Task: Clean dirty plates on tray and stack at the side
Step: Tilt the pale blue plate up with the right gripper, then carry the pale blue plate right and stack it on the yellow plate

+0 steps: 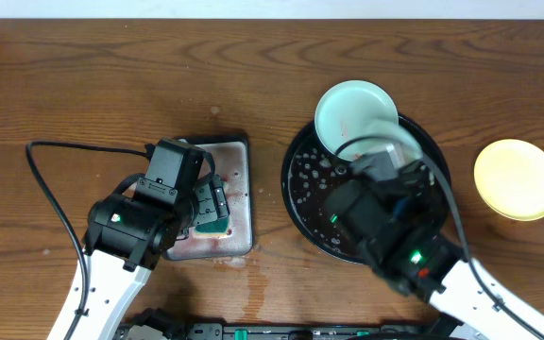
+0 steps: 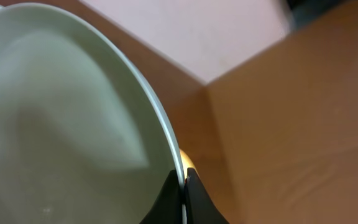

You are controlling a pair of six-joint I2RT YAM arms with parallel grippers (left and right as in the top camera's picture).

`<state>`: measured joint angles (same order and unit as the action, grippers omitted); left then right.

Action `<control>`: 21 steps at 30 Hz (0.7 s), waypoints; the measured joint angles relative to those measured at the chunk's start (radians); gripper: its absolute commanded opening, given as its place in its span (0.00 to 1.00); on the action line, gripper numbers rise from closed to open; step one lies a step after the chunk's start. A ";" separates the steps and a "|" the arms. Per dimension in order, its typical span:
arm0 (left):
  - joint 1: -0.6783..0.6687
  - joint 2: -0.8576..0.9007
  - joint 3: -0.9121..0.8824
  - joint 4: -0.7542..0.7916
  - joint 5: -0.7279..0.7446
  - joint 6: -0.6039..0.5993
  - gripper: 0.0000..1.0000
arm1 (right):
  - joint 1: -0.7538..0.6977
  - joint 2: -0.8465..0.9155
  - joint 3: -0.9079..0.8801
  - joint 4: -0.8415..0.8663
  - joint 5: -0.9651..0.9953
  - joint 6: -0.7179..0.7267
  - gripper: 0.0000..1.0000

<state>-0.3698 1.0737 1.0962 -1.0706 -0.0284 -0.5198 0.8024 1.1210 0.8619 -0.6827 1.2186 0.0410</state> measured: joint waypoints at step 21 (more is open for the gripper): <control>0.000 0.000 0.000 0.000 0.000 0.000 0.84 | -0.928 -0.009 0.000 0.163 -0.775 0.323 0.01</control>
<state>-0.3698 1.0737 1.0962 -1.0706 -0.0284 -0.5198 -0.1253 1.1122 0.8623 -0.5201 0.4435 0.3641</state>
